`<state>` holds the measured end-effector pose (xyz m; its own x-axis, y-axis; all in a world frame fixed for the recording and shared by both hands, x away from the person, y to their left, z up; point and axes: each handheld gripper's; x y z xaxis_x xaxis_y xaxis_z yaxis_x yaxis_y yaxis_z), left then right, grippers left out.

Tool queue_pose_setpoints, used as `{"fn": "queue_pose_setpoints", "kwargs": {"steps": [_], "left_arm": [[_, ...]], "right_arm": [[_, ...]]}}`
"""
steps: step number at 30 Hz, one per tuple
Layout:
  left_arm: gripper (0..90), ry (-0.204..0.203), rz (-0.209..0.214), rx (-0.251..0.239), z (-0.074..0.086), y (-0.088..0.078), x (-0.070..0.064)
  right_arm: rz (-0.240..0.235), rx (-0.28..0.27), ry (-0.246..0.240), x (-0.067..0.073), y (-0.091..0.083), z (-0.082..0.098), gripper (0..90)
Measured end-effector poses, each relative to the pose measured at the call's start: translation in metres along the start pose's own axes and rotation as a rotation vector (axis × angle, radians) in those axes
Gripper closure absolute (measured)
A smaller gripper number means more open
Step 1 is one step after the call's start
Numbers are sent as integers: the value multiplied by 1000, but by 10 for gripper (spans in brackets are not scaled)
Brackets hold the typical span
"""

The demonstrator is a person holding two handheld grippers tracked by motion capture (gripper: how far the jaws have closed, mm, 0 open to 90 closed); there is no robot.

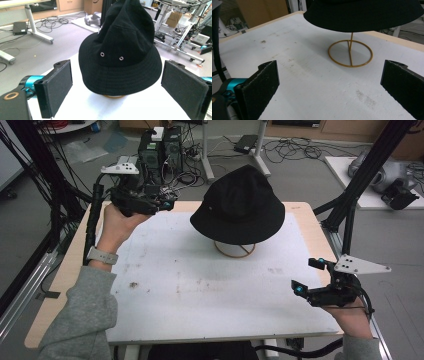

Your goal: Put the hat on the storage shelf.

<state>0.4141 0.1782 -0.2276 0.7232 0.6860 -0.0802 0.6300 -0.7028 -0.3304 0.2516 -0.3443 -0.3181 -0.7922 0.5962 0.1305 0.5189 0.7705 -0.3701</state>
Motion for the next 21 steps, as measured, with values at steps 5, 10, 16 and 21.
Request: {"fn": "queue_pose_setpoints", "kwargs": {"steps": [5,10,16,21], "left_arm": [[103,18,-26,2,12,-13,-5],[102,1,-35,-18,26,-26,-9],[102,-2,-50,-25,38,-33,-10],[102,-18,-65,-36,56,-40,-10]], "right_arm": [[25,-20,1,-3,1,0,10],[38,-27,5,-5,0,1,10],[41,-33,5,-6,0,1,10],[36,-31,7,-6,3,2,10]]}}
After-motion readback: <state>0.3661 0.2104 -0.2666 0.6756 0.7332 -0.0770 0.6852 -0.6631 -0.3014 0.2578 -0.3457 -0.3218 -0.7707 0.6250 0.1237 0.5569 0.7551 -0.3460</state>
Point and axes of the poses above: each handheld gripper's, and its own axes: y roughly forward along the jaws, z roughly out of its underside, x roughly to its left, and after that the axes turned 8 degrees about -z, right-handed
